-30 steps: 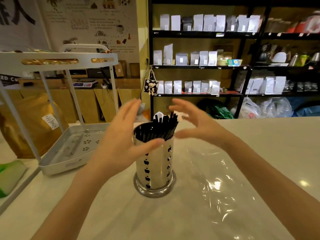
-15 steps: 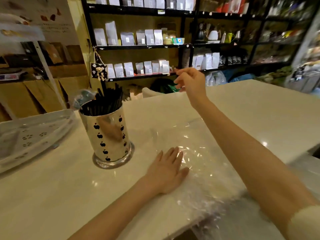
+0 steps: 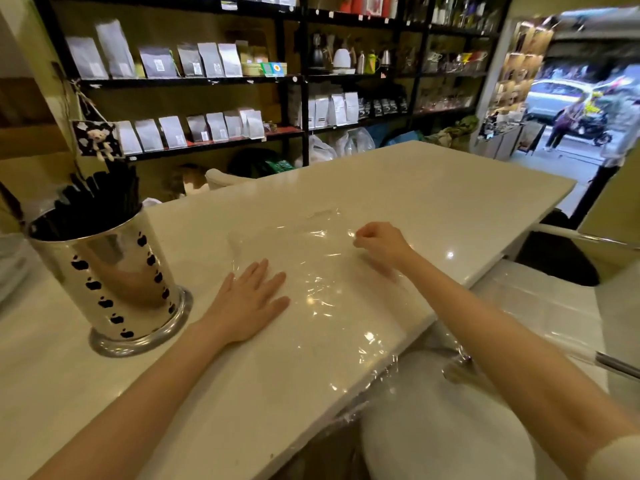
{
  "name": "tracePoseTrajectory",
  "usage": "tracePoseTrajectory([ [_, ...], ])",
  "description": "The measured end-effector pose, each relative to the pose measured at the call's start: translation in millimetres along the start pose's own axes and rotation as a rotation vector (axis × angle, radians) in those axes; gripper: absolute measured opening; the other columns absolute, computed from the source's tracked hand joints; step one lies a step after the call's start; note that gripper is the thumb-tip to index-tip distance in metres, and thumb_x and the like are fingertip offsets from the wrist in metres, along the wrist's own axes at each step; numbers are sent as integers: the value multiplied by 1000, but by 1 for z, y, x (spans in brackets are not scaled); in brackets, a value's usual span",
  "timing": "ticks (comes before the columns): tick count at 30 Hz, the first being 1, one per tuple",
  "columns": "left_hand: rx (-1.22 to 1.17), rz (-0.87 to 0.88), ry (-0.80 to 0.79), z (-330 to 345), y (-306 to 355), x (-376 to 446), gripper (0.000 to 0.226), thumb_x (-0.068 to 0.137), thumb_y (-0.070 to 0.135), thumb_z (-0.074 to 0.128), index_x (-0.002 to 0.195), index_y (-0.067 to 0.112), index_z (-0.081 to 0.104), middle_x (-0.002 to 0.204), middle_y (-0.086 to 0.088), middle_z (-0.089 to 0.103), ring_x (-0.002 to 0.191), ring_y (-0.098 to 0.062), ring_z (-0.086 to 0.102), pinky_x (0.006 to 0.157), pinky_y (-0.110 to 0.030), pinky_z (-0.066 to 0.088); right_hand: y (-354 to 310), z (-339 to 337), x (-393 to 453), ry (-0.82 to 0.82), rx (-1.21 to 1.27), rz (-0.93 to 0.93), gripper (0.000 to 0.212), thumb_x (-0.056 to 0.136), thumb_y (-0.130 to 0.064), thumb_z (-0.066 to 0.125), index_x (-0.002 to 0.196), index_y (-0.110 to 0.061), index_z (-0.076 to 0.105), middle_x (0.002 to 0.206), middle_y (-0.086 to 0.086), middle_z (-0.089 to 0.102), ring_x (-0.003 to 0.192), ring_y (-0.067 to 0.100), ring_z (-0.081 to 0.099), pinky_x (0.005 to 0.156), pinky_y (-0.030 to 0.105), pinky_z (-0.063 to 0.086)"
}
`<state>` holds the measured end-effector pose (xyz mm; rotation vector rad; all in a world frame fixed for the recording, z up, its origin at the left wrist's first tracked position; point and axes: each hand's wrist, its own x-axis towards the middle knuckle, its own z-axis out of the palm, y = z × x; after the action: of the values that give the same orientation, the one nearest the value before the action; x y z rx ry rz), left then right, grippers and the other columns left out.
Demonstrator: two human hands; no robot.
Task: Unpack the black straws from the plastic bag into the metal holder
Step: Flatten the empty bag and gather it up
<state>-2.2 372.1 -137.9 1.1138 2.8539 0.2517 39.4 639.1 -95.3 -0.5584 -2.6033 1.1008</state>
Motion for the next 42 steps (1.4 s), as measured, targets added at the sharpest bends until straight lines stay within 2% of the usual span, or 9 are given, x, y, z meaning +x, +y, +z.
tracePoseTrajectory([
  [4, -2, -47, 137, -8, -10, 8, 54, 92, 48, 30, 142, 33, 17, 156, -8, 0, 143, -21, 0, 114, -41, 5, 16, 6, -3, -77, -431, 29, 51, 75, -57, 61, 68, -7, 51, 103, 17, 58, 109, 35, 48, 79, 37, 39],
  [7, -24, -257, 222, -8, -7, 10, 57, 92, 47, 30, 142, 20, 20, 153, -22, 9, 141, -32, 8, 114, -43, 13, 17, 10, -3, -79, -545, 35, 72, 71, -69, 54, 99, -3, 59, 120, 14, 54, 118, 33, 38, 90, 41, 37],
  [13, -59, -399, 125, -4, -8, 9, 66, 89, 50, 37, 141, 15, 17, 142, -31, 27, 135, -41, 17, 110, -47, 21, 13, 19, 4, -51, -453, 25, 63, 76, -56, 60, 117, -9, 54, 128, 10, 50, 121, 31, 37, 92, 41, 35],
  [18, -377, -362, 318, -12, -6, 14, 73, 79, 32, 64, 139, 16, 25, 151, -19, 12, 135, -32, 26, 107, -39, 25, 9, 18, 10, -42, -274, 97, 61, 69, -39, 74, 120, -14, 51, 123, 8, 54, 119, 28, 43, 93, 38, 38],
  [23, -604, -360, 488, -18, -3, 17, 75, 67, 7, 74, 131, 21, 39, 147, -15, 18, 82, -17, 55, 75, -16, 35, -2, 13, 16, -106, 62, 204, 69, 64, -5, 79, 123, -7, 43, 114, 15, 55, 102, 31, 55, 76, 32, 46],
  [27, -865, -404, 553, -17, -5, 18, 64, 66, 0, 74, 122, 20, 51, 116, -14, 53, 64, -8, 59, 46, -2, 39, -12, 8, 18, -210, 333, 261, 38, 67, 2, 72, 97, -9, 53, 74, 12, 54, 59, 22, 54, 59, 27, 40],
  [32, -1539, -484, 477, -33, -7, 19, 38, 75, -3, 66, 112, 5, 60, 83, -9, 65, 62, -13, 60, 60, -19, 50, -12, -2, 19, -75, 551, 165, 74, 71, -3, 73, 131, -25, 37, 76, 8, 62, 57, 13, 52, 48, 20, 41],
  [37, -1452, -385, 515, -53, -12, 26, 41, 76, 2, 67, 116, 3, 58, 92, -1, 67, 78, -6, 62, 65, -15, 48, -19, -28, 21, -16, 550, -73, 27, 73, -11, 74, 98, -19, 72, 73, -7, 68, 61, 1, 59, 58, 14, 46],
  [42, -1172, -225, 624, -79, -15, 32, 45, 78, 3, 66, 121, 6, 54, 87, 8, 69, 76, 0, 64, 60, -13, 53, -31, -62, 26, -105, 437, -201, 46, 68, -1, 75, 107, -23, 66, 83, 1, 64, 77, 9, 62, 75, 23, 49],
])
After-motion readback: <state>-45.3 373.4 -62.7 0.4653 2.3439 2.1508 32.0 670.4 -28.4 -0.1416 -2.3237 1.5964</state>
